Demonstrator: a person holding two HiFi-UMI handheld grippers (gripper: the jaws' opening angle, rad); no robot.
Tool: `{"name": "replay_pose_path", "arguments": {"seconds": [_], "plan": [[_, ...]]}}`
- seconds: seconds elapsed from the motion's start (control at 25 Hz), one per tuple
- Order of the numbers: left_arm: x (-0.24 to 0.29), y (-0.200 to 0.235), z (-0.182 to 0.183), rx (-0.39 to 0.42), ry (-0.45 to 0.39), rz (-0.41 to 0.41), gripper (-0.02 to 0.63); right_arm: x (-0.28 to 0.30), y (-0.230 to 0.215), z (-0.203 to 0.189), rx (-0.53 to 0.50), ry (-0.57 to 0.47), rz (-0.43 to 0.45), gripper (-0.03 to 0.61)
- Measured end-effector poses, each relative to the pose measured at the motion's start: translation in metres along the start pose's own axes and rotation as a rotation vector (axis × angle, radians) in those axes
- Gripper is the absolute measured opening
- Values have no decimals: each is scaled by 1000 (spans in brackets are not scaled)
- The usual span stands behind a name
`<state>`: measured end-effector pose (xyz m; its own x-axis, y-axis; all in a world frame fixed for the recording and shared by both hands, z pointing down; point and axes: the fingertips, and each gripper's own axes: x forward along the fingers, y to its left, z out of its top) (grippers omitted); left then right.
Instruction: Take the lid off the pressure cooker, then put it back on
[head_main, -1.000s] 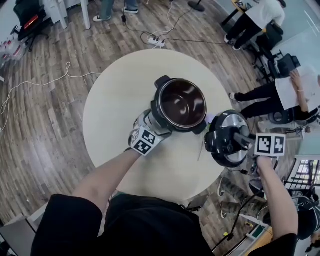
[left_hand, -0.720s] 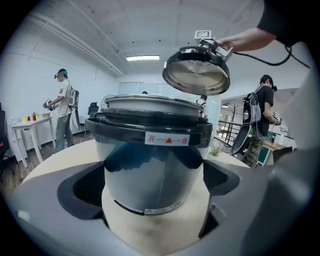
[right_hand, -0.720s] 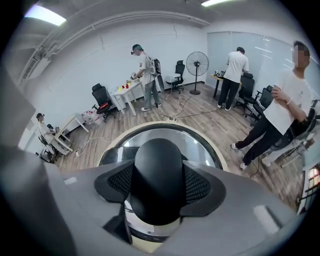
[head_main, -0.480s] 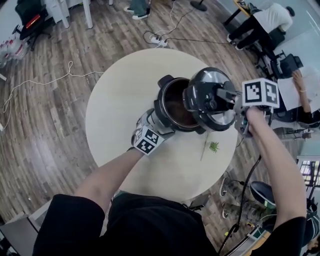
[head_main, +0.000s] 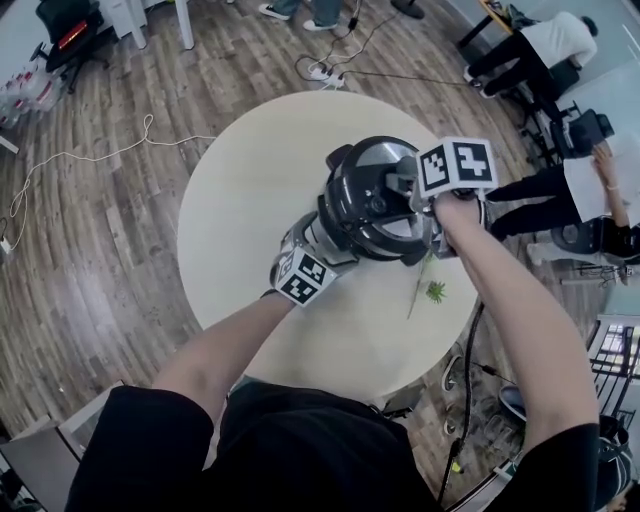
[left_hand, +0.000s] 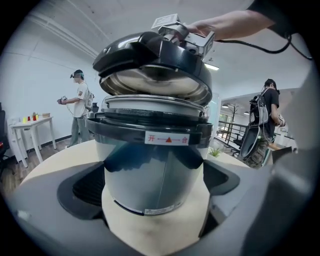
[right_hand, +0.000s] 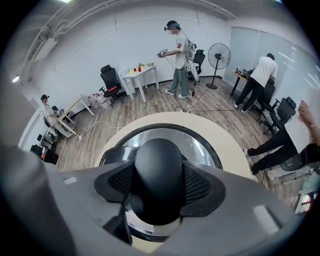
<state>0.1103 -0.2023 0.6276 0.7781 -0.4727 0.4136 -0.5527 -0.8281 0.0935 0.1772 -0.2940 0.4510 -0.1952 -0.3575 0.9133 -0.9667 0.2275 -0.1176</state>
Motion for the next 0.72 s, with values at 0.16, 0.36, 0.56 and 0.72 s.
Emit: {"name": "replay_pose_path", "arguments": {"seconds": [0.16,0.36,0.56,0.72], "plan": [[1,0,8,-5,0,-2,589,12,-1,-1,-6,33,-24,285],[0,0,9,-7,-3,-2,589,29,-3,-7,-5,48,-54,285],[0,0,11,-8,-11,-3,589,37,-5,-9,9,49,-73,285],[2,0,9,-11,-16,7,589,40,-5,-12,0,41,-70,285]]}}
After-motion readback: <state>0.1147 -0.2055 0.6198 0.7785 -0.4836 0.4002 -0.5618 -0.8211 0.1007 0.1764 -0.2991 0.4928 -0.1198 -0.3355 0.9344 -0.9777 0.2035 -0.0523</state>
